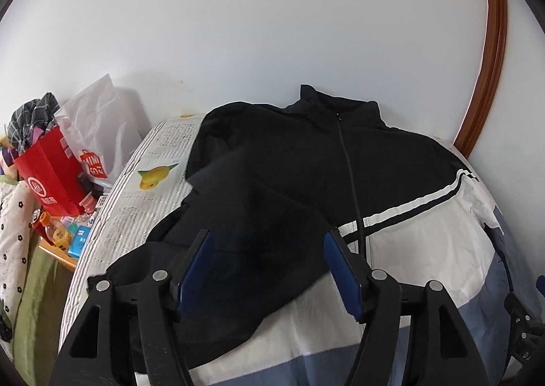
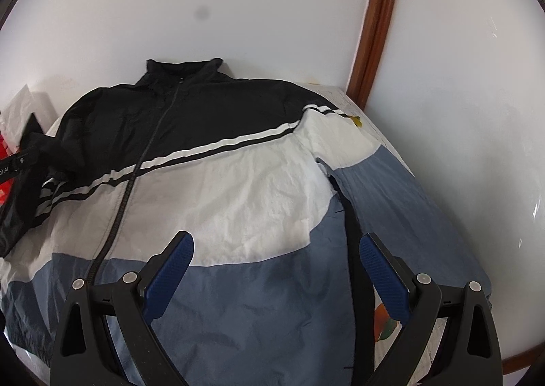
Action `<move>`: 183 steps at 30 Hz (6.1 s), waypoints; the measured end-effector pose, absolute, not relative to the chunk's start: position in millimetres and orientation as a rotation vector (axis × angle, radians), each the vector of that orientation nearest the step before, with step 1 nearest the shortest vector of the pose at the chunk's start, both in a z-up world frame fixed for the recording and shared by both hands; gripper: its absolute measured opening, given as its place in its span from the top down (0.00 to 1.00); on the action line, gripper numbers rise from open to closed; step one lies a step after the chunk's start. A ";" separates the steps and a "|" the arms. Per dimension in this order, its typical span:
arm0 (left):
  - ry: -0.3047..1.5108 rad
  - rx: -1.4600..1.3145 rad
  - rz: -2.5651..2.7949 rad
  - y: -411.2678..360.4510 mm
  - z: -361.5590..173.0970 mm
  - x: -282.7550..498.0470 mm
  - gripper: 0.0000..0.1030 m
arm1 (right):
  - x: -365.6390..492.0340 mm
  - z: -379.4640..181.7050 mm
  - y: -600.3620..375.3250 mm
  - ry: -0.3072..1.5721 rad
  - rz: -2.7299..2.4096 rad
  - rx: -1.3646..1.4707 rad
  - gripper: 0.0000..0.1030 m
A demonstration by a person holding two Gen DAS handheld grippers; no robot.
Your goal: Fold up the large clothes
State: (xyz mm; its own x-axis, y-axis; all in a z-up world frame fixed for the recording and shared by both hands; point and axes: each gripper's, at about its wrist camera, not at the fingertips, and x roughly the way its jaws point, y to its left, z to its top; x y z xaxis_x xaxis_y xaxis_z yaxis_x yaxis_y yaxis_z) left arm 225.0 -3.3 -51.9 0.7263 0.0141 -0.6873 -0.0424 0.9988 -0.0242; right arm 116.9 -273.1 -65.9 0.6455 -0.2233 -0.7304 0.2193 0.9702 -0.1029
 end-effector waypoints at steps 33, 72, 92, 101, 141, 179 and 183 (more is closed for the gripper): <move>0.855 -0.329 0.037 169.3 -148.5 130.4 0.33 | 239.4 -79.7 -16.9 0.788 0.267 -0.220 0.12; 0.904 -0.121 0.149 143.1 -136.5 178.2 0.33 | 230.9 -69.8 -116.5 0.776 0.186 -0.117 0.23; 0.952 -0.168 0.097 148.4 -160.0 218.3 0.33 | 287.0 -148.8 5.2 0.981 0.398 -0.182 0.20; 0.951 -0.149 0.097 145.0 -162.8 218.8 0.32 | 288.2 -165.3 13.2 0.980 0.369 -0.239 0.21; 0.917 -0.090 0.178 119.8 -131.9 216.5 0.31 | 308.4 -97.0 -342.1 0.779 -0.068 0.089 0.54; 0.792 -0.070 0.055 45.1 -70.9 148.1 0.31 | 42.6 -123.0 -479.5 0.942 -0.534 0.017 0.25; 0.800 -0.084 0.058 39.0 -72.8 145.6 0.31 | 24.7 -141.3 -498.4 0.969 -0.527 0.030 0.25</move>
